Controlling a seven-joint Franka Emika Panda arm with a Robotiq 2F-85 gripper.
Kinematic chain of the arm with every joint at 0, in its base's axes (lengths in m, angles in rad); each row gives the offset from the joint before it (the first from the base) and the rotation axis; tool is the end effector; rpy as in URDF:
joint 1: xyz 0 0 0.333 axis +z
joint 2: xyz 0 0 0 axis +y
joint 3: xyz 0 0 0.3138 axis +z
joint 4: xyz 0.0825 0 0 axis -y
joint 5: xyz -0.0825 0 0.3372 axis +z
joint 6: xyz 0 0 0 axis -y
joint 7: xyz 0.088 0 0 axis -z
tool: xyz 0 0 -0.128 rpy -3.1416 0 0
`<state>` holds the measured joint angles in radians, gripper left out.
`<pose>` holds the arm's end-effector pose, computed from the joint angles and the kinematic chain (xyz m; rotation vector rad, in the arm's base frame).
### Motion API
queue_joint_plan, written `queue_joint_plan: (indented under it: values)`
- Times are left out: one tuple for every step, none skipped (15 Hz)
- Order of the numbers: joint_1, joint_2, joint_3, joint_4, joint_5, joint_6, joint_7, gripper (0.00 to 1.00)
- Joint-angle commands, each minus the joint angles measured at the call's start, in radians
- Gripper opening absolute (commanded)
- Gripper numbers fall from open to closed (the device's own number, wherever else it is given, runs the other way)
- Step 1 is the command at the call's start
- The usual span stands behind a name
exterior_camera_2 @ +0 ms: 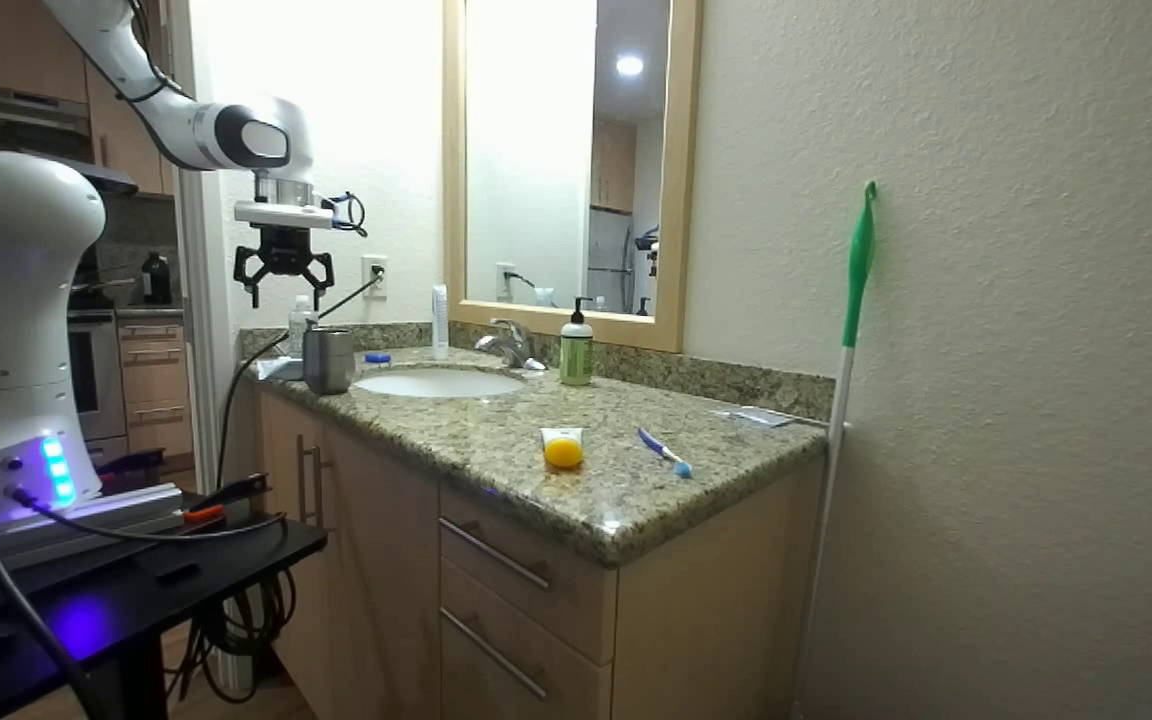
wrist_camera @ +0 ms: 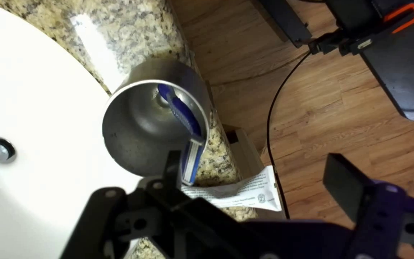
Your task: Put the stick shaver on the counter
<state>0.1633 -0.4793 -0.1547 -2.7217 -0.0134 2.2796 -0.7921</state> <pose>0.3367 0.0050 0.3778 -2.8364 -1.2417 -0.0820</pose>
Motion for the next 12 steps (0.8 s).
queue_joint_plan:
  values:
    - [0.014,0.029,-0.063,0.027,0.147,0.071,-0.066,1.00]
    - [0.020,0.026,-0.075,0.030,0.198,0.093,-0.076,1.00]
    - [-0.011,0.002,-0.028,0.013,0.136,0.049,-0.041,1.00]
    - [-0.012,0.002,-0.033,0.016,0.148,0.054,-0.049,1.00]
    - [-0.013,0.001,-0.032,0.016,0.147,0.053,-0.049,1.00]
    - [-0.012,0.001,-0.029,0.015,0.147,0.053,-0.048,1.00]
    - [-0.012,0.001,-0.025,0.015,0.146,0.053,-0.046,1.00]
    - [-0.011,0.001,-0.025,0.015,0.146,0.053,-0.046,1.00]
    - [-0.027,0.017,-0.033,0.017,0.138,0.070,-0.042,1.00]
    - [-0.040,0.016,-0.040,0.015,0.131,0.060,-0.039,1.00]
    - [-0.052,0.006,-0.050,0.012,0.127,0.045,-0.042,1.00]
    - [-0.060,0.003,-0.057,0.009,0.128,0.038,-0.048,1.00]
